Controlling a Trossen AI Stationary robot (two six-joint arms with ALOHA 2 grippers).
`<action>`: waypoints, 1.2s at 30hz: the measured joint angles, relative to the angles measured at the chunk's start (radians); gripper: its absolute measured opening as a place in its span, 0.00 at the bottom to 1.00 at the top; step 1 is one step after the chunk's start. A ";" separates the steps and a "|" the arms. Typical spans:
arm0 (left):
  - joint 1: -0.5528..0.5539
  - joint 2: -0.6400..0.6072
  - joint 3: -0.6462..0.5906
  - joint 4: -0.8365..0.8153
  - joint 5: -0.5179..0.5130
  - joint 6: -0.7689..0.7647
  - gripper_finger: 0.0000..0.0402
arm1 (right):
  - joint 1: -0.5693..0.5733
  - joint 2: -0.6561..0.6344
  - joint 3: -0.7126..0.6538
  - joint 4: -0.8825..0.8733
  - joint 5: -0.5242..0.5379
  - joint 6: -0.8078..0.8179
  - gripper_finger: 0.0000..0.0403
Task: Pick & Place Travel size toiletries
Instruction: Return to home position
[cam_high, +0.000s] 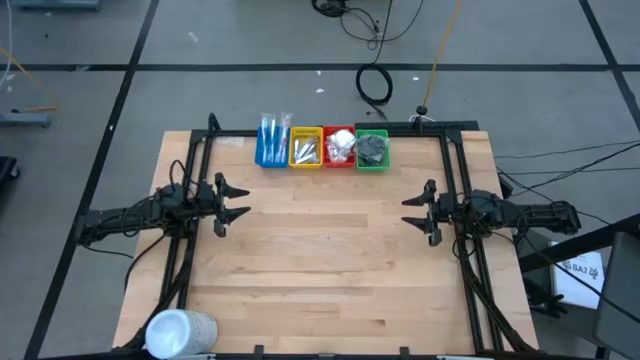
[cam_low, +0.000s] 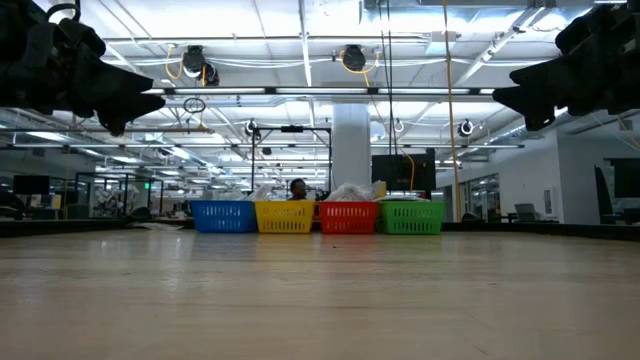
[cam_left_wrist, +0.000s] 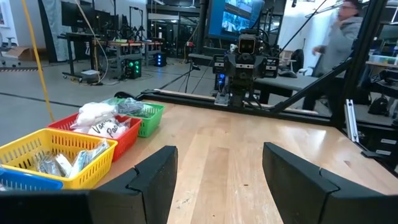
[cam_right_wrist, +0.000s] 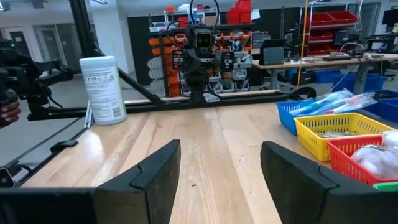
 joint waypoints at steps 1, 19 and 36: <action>0.000 0.000 0.000 0.000 0.000 -0.002 0.58 | 0.000 0.000 0.000 0.000 0.000 0.000 0.52; 0.000 0.031 0.000 -0.002 -0.011 0.035 0.58 | 0.000 0.000 0.000 0.000 0.003 0.002 0.52; 0.000 0.070 0.000 -0.002 -0.011 0.106 0.58 | 0.000 0.000 0.000 0.000 0.003 0.025 0.52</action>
